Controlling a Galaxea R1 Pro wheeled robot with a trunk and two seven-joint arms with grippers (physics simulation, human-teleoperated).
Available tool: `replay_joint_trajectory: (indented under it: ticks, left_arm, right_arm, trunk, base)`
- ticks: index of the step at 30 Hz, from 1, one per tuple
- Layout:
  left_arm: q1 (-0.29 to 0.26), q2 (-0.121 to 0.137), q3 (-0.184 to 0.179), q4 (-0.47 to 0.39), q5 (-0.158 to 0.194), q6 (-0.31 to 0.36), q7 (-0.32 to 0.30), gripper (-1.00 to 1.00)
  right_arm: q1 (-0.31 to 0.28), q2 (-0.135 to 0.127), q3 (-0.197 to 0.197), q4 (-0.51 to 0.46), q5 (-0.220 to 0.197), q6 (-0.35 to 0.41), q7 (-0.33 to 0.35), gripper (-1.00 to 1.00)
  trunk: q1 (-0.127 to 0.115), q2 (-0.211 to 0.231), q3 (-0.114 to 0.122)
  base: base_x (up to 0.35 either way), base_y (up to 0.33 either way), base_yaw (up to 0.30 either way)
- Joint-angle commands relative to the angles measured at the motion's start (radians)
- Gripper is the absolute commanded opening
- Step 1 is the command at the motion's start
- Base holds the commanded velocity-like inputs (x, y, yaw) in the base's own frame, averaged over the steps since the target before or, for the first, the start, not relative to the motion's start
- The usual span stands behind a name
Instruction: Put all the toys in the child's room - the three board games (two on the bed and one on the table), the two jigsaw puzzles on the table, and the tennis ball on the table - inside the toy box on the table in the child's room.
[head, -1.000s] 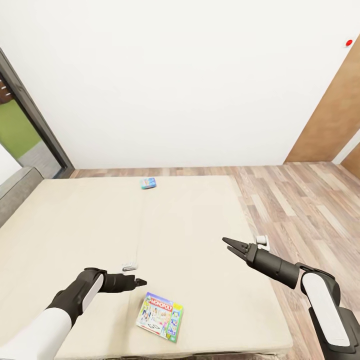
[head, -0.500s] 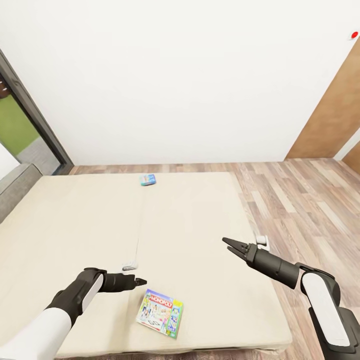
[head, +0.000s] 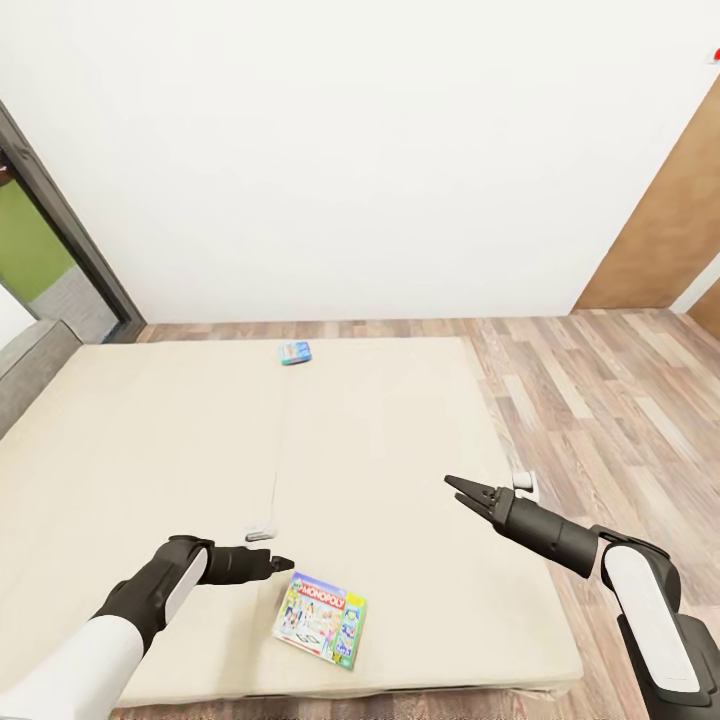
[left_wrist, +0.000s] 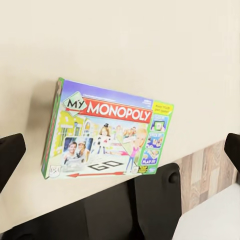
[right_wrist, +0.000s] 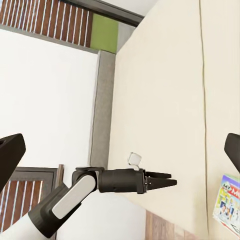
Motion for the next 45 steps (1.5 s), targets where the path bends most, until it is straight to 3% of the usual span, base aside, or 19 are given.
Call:
replay_joint_trajectory:
  ticks: [1, 45]
  left_arm:
    - [-0.001, 0.001, -0.005, -0.001, 0.01, 0.007, 0.003, 1.0]
    - [-0.001, 0.002, -0.002, -0.023, 0.01, 0.005, 0.004, 1.0]
  right_arm:
    - [-0.001, 0.0, -0.001, 0.0, 0.008, 0.004, 0.009, 1.0]
    - [-0.002, -0.001, -0.003, 0.004, 0.008, 0.004, 0.009, 1.0]
  trunk:
    - [0.0, -0.002, -0.003]
    - [0.0, -0.002, -0.074]
  base:
    - [0.0, 0.0, 0.0]
    - [0.0, 0.0, 0.0]
